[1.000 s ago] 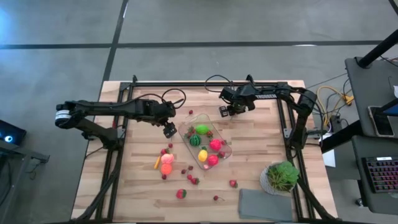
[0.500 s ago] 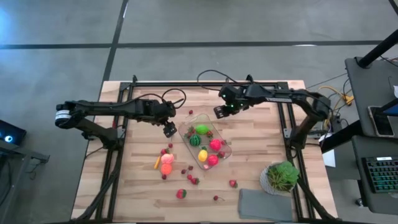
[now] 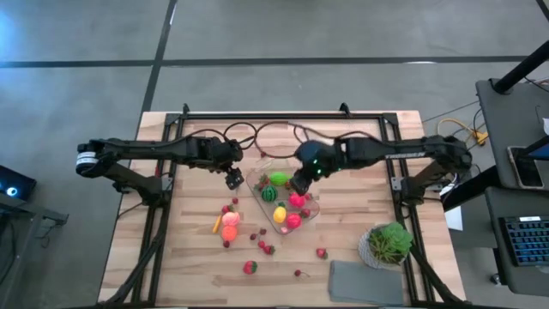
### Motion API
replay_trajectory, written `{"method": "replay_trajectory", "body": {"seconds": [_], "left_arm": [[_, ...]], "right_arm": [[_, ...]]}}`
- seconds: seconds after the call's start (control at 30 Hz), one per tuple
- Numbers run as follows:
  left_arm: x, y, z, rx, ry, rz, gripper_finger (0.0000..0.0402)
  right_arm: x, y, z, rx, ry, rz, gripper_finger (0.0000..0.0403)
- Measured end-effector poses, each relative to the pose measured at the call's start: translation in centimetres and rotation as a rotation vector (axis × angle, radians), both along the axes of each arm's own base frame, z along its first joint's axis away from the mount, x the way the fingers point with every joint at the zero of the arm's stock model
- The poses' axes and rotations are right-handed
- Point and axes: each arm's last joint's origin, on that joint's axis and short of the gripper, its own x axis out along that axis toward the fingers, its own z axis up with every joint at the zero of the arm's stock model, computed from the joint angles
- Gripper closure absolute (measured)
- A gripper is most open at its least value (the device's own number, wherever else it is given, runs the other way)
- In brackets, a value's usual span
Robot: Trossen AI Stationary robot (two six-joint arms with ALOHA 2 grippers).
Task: Pick and placing Produce into tupperware
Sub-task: Put the red cherry into the transparent bin
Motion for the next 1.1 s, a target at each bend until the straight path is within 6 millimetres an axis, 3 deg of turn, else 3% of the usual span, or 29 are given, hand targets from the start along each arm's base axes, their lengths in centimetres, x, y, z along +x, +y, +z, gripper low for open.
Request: {"method": "replay_trajectory", "body": {"seconds": [0.27,0.53,0.67,0.77,0.93,1.1], "left_arm": [[0.1,-0.4,0.0,-0.039,-0.012,-0.007,0.0134],[0.4,-2.3,-0.1,-0.147,-0.029,-0.087,0.0134],[0.5,-3.8,-0.2,-0.192,-0.036,-0.080,0.0134],[0.7,-4.4,-0.4,-0.222,-0.046,0.021,0.0134],[0.4,-4.7,-1.1,-0.264,-0.004,0.221,0.0134],[-0.9,-4.6,-1.5,-0.250,0.098,0.355,0.0134]], "right_arm": [[1.6,2.0,-2.3,0.055,0.080,-0.020,0.0187],[0.6,2.2,-0.7,0.028,0.061,-0.035,0.0150],[-0.7,3.6,0.9,-0.040,0.021,-0.024,0.0153],[-2.2,5.4,2.1,-0.081,-0.003,-0.056,0.0157],[-5.7,8.6,3.5,-0.143,-0.015,-0.175,0.0158],[-9.0,10.2,4.1,-0.146,0.010,-0.272,0.0160]]}}
